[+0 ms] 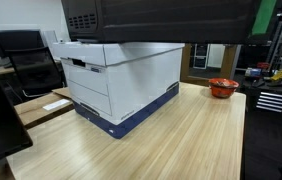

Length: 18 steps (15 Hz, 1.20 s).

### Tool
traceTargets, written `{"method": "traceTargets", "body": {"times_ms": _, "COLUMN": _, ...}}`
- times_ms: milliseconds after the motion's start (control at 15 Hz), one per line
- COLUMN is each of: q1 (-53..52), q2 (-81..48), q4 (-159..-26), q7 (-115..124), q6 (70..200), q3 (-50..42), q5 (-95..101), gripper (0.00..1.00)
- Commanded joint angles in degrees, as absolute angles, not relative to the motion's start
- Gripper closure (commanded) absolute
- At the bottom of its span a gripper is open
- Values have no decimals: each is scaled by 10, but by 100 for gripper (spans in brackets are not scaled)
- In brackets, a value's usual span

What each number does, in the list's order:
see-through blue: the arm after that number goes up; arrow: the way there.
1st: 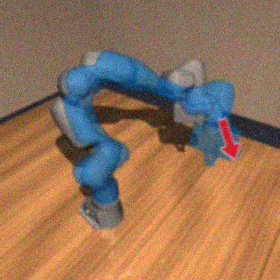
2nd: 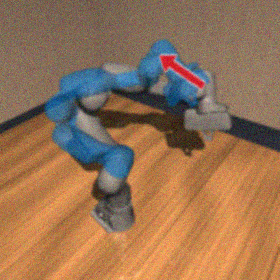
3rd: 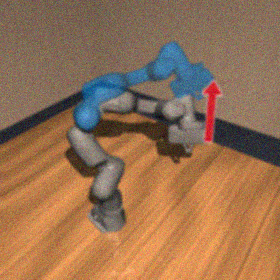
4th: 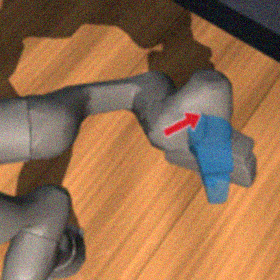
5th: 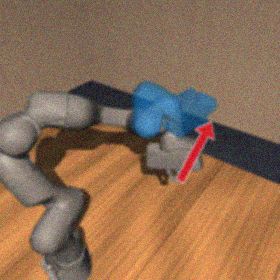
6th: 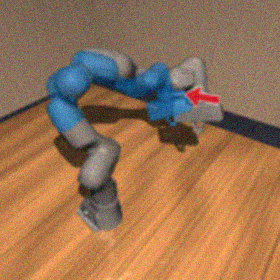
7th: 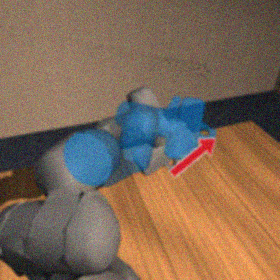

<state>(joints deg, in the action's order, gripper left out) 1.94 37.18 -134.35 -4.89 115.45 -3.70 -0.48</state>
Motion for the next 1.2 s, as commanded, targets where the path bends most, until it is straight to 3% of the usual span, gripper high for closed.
{"method": "traceTargets", "body": {"times_ms": 0, "q1": 45, "q2": 370, "q4": -1382, "q7": -61, "q6": 1228, "q3": -53, "q5": 38, "gripper": 29}}
{"method": "traceTargets", "body": {"times_ms": 267, "q1": 56, "q2": 352, "q4": -1395, "q7": -80, "q6": 1262, "q3": -78, "q5": 61, "gripper": 2}}
{"method": "traceTargets", "body": {"times_ms": 333, "q1": 58, "q2": 349, "q4": -1398, "q7": -85, "q6": 1268, "q3": -83, "q5": 65, "gripper": 1}}
{"method": "traceTargets", "body": {"times_ms": 1133, "q1": 23, "q2": 366, "q4": -1406, "q7": -131, "q6": 1221, "q3": -99, "q5": 23, "gripper": 0}}
